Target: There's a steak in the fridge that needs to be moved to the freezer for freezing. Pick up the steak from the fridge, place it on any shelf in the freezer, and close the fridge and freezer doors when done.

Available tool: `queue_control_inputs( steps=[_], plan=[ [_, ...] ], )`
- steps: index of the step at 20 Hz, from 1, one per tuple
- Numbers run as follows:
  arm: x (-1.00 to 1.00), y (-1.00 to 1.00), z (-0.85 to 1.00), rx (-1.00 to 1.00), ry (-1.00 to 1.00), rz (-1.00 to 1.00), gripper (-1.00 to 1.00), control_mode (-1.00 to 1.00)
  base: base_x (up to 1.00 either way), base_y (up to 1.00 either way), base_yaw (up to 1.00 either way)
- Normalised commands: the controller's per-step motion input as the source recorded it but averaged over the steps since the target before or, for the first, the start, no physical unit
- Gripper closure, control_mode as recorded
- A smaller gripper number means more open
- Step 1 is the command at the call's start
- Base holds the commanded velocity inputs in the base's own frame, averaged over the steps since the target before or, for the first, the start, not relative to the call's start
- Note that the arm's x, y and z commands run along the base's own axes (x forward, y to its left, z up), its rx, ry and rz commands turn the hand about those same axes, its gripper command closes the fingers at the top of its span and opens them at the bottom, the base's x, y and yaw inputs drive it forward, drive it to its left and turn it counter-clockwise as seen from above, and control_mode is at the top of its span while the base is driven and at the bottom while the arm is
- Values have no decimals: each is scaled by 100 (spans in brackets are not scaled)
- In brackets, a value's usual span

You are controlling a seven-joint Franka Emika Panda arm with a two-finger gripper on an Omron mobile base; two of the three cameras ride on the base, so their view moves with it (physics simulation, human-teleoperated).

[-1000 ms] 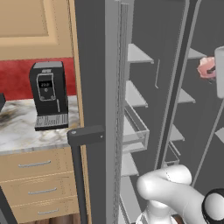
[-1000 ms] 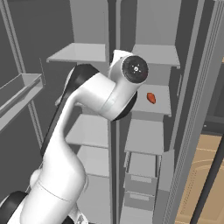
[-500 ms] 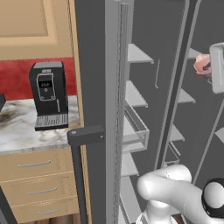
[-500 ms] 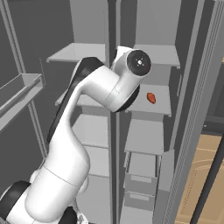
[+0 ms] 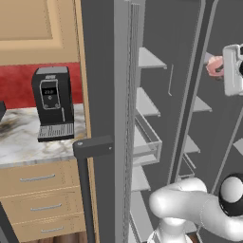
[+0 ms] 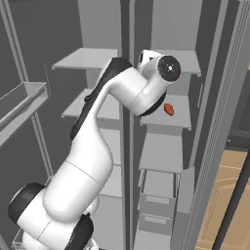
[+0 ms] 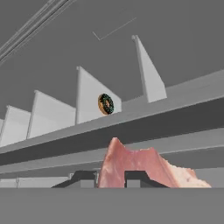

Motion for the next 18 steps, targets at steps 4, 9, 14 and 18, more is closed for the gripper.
queue_control_inputs(
  steps=[4,9,14,18],
  plan=[
    [36,-33,0,4,0,10,100,-100,0,0,0],
    [39,-3,1,0,0,2,100,-100,0,0,0],
    [42,-9,1,0,0,0,100,-100,0,0,0],
    [54,-1,0,0,0,0,100,-100,0,0,0]
  ],
)
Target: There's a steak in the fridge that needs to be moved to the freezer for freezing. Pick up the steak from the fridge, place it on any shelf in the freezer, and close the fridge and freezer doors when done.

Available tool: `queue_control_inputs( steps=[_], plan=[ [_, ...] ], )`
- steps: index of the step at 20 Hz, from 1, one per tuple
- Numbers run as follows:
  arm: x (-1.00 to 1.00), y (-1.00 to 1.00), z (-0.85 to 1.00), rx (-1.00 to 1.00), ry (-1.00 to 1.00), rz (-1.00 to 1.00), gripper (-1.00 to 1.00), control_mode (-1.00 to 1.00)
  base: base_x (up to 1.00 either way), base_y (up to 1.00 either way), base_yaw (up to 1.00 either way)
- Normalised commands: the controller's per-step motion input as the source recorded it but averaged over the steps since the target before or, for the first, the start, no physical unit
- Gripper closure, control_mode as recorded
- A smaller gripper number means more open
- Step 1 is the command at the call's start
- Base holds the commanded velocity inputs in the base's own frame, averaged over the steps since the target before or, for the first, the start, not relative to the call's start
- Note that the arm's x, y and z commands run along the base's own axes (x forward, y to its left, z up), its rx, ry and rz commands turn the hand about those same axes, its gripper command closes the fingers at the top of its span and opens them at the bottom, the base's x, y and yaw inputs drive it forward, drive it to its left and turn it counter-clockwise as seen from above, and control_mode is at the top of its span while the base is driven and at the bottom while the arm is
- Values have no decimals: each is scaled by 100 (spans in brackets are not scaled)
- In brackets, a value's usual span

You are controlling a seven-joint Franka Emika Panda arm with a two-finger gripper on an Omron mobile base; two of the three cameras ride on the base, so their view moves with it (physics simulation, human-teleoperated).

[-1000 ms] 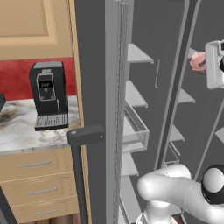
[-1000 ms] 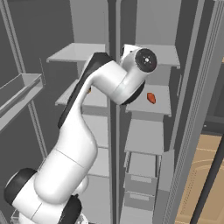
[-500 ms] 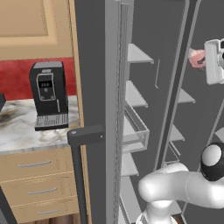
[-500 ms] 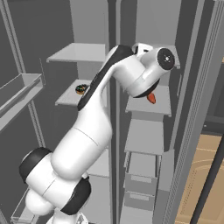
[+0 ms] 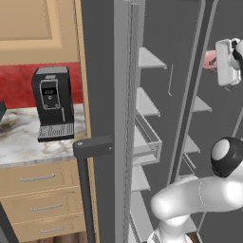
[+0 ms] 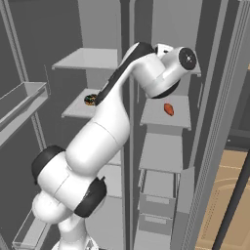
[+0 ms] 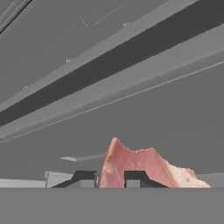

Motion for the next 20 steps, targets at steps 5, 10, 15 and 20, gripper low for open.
queue_control_inputs(
  steps=[5,10,15,20],
  plan=[
    [56,-15,2,0,0,0,100,-100,0,0,0],
    [39,-42,1,4,0,4,100,-100,0,0,0],
    [45,-23,0,1,0,1,100,-100,0,0,0],
    [47,-6,0,0,0,1,100,-100,0,0,0]
  ],
)
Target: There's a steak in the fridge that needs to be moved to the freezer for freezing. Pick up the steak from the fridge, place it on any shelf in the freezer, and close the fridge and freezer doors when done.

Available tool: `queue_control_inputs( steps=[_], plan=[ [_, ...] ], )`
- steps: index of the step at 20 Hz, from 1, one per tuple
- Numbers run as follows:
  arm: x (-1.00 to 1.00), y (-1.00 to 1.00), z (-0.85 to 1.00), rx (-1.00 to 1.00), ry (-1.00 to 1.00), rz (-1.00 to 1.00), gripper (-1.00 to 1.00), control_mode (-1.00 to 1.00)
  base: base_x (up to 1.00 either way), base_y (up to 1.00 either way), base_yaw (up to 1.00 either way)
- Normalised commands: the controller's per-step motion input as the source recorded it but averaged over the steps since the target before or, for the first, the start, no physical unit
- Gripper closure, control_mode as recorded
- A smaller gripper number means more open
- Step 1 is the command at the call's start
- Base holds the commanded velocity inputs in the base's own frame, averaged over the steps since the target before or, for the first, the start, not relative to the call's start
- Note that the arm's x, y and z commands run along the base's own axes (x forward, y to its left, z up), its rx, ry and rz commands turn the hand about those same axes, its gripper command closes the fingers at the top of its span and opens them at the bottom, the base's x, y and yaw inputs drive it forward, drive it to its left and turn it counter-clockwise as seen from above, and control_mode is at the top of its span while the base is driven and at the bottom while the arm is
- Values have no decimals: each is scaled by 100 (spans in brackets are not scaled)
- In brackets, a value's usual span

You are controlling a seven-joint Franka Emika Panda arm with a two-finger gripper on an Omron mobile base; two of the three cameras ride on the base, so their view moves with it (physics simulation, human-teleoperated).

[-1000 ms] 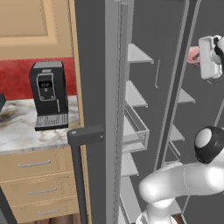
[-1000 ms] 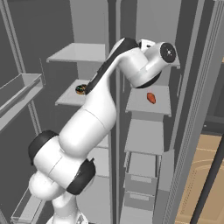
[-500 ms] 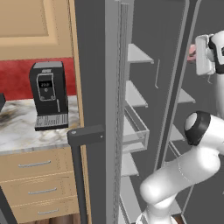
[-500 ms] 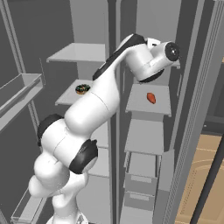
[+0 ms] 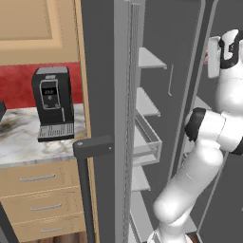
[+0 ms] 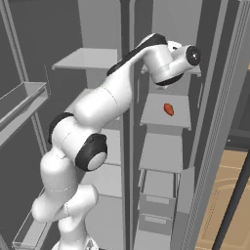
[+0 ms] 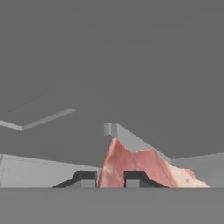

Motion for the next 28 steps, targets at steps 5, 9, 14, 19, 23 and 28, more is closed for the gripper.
queue_control_inputs(
  steps=[5,9,14,19,23,28],
  plan=[
    [43,-6,0,0,0,1,100,-100,0,0,0],
    [37,-17,0,0,0,3,100,-100,0,0,0],
    [34,-22,-3,0,0,5,100,-100,0,0,0],
    [44,-19,0,1,0,5,100,-100,0,0,0],
    [32,8,-18,-1,-3,3,100,-100,0,0,0],
    [31,43,-28,-4,-7,0,-100,-100,0,0,0]
  ],
)
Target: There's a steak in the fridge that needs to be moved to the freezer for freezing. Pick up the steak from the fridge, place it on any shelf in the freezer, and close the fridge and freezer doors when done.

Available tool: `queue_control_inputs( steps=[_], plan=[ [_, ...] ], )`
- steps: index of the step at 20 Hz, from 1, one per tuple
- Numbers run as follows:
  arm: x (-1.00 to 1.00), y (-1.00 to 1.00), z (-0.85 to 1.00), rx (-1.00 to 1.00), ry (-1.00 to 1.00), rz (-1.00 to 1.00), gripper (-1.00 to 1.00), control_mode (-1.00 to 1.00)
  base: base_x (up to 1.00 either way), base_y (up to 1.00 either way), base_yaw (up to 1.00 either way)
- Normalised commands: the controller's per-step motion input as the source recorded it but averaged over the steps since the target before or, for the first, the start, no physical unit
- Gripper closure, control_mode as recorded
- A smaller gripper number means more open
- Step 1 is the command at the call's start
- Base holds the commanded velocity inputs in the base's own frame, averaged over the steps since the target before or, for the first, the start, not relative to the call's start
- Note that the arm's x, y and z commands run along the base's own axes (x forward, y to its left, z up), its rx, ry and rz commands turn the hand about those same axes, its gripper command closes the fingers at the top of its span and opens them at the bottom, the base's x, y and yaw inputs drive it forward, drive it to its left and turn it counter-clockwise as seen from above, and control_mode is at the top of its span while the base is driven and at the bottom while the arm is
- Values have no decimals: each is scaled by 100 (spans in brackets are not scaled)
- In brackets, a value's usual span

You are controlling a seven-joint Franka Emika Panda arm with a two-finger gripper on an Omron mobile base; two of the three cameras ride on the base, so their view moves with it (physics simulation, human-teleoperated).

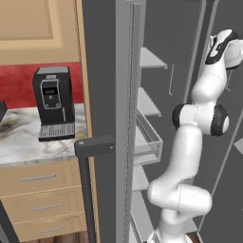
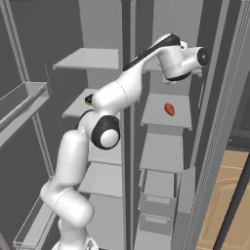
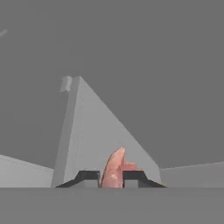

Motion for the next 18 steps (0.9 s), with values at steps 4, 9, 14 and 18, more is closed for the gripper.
queue_control_inputs(
  steps=[4,9,14,18],
  plan=[
    [-1,26,-12,-2,-17,0,-100,-100,0,0,0],
    [-47,1,0,0,-18,0,-100,-100,0,0,0],
    [-100,13,-3,-3,-19,0,-100,-100,0,0,0],
    [-100,42,0,-19,-3,0,-100,-100,0,0,0]
  ],
)
